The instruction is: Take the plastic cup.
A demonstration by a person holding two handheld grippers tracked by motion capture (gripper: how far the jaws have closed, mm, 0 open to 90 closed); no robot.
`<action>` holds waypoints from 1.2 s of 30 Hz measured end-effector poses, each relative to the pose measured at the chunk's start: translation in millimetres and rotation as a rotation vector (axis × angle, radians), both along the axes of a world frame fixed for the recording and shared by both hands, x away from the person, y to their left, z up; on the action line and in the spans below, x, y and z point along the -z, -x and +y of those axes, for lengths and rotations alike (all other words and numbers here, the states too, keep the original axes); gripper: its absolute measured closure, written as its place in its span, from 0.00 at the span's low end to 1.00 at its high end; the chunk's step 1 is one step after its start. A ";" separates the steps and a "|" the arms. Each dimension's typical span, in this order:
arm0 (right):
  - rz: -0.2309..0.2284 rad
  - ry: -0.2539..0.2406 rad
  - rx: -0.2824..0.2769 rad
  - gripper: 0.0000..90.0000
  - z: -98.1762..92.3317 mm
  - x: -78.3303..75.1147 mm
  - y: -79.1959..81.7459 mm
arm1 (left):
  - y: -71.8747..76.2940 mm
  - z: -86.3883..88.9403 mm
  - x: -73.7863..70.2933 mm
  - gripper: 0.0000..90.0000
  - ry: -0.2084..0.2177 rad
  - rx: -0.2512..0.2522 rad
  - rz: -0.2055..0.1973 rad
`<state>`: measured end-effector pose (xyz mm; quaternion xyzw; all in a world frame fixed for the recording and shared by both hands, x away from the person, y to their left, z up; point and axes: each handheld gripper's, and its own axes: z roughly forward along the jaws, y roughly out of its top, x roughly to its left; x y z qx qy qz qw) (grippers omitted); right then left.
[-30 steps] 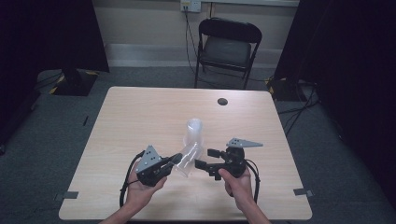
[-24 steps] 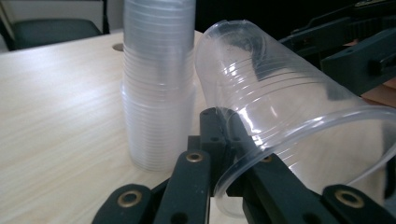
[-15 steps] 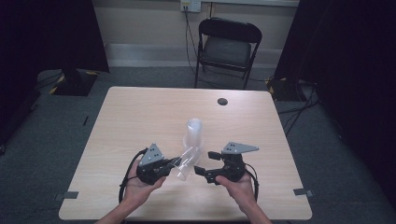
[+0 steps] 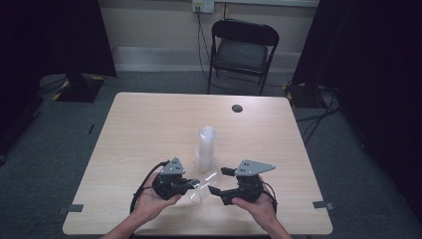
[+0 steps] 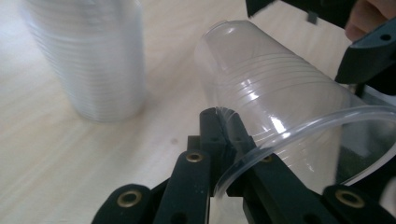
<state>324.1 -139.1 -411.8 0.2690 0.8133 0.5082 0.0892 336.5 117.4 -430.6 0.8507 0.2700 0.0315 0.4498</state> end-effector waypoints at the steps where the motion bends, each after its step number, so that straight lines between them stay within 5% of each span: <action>1: -0.001 0.002 -0.009 0.25 0.0 0.0 0.5 | -0.7 -1.1 0.3 1.00 -0.004 0.012 0.018; 5: -0.007 0.026 -0.050 0.24 2.2 2.2 2.5 | -5.1 -6.5 3.1 0.99 -0.053 0.021 0.061; 8: -0.023 0.089 -0.094 0.16 7.4 4.9 6.7 | -8.9 -11.6 5.2 0.99 -0.081 0.034 0.093; 19: -0.087 0.193 -0.180 0.16 19.2 8.8 15.2 | -20.6 -12.9 -0.1 0.99 -0.115 0.077 0.226; 31: -0.165 0.247 -0.189 0.15 34.0 16.5 17.4 | -35.2 -14.5 -4.7 0.99 -0.059 0.061 0.319; 36: -0.187 0.273 -0.169 0.14 38.5 19.0 16.0 | -38.1 -22.0 -7.2 0.99 -0.077 0.067 0.336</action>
